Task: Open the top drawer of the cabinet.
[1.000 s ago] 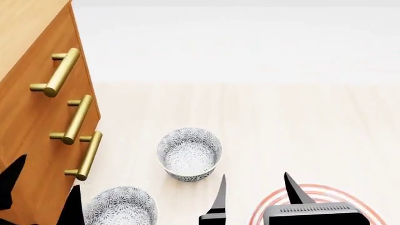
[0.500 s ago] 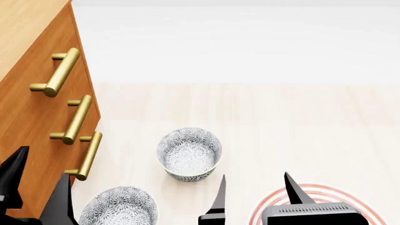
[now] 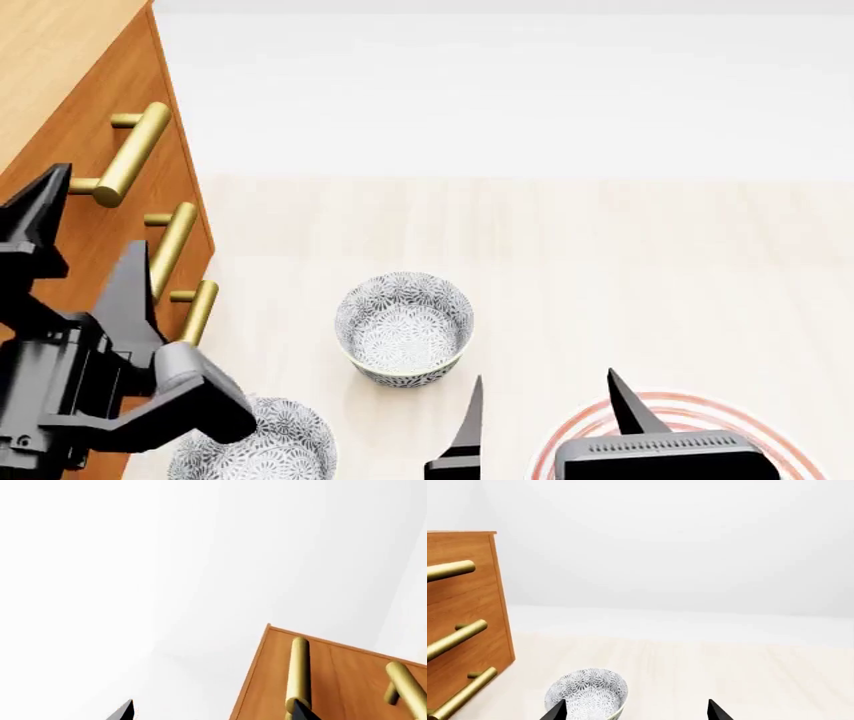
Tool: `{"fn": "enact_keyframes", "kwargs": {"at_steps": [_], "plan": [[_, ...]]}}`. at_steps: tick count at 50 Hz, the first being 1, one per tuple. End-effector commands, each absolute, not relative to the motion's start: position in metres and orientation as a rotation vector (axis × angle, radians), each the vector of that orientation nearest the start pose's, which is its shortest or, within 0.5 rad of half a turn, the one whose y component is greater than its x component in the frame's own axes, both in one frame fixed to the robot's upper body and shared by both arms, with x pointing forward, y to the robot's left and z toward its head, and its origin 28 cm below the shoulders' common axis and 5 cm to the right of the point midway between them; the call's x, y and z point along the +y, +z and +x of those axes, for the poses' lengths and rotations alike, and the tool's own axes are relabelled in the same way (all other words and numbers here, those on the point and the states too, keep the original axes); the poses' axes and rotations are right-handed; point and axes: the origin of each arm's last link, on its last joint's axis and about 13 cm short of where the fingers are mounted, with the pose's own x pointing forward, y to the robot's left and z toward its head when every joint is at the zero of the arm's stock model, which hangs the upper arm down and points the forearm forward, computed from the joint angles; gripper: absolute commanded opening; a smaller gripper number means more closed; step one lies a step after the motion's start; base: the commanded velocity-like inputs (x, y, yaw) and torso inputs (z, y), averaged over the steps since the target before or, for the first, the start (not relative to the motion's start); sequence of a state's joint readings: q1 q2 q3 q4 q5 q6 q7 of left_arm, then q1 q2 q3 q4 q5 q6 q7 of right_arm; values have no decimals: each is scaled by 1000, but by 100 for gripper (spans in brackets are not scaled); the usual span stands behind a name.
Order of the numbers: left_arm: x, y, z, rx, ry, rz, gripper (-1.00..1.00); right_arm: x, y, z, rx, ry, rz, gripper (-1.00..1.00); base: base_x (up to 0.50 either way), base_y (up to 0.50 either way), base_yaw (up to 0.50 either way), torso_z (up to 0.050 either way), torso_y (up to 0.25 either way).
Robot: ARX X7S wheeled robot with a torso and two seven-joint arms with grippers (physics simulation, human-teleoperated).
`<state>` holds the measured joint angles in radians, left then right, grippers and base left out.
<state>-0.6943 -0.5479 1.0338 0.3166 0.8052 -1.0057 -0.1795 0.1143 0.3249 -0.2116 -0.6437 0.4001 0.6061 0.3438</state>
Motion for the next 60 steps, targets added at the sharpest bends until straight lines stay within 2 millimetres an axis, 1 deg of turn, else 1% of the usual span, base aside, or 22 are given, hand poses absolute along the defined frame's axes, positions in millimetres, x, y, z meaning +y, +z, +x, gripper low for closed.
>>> {"fn": "enact_keyframes", "kwargs": {"at_steps": [1,4,8,15,29,38,44,50,53,60], "plan": [[225,173,299,-280,263,1465,100,-94,120,199,-48,92,-9,100,0,0,0,0,0],[223,172,306,-269,256,1460,100,-94,121,199,-47,90,-11,100,0,0,0,0,0],[222,172,310,-259,249,1468,100,-94,121,198,-47,86,-11,100,0,0,0,0,0],[222,169,327,-219,240,1471,100,-95,121,197,-47,82,-13,100,0,0,0,0,0],[228,151,351,-141,235,1515,100,-94,121,195,-50,83,-14,100,0,0,0,0,0],[232,145,360,-118,253,1544,100,-94,124,196,-50,83,-16,100,0,0,0,0,0],[235,143,365,-107,263,1560,100,-94,121,197,-49,85,-15,100,0,0,0,0,0],[236,141,368,-97,267,1560,100,-95,122,197,-50,84,-16,100,0,0,0,0,0],[237,138,373,-85,270,1564,100,-94,121,198,-48,85,-15,100,0,0,0,0,0],[240,134,375,-60,280,1575,100,-94,120,199,-46,84,-16,100,0,0,0,0,0]]}}
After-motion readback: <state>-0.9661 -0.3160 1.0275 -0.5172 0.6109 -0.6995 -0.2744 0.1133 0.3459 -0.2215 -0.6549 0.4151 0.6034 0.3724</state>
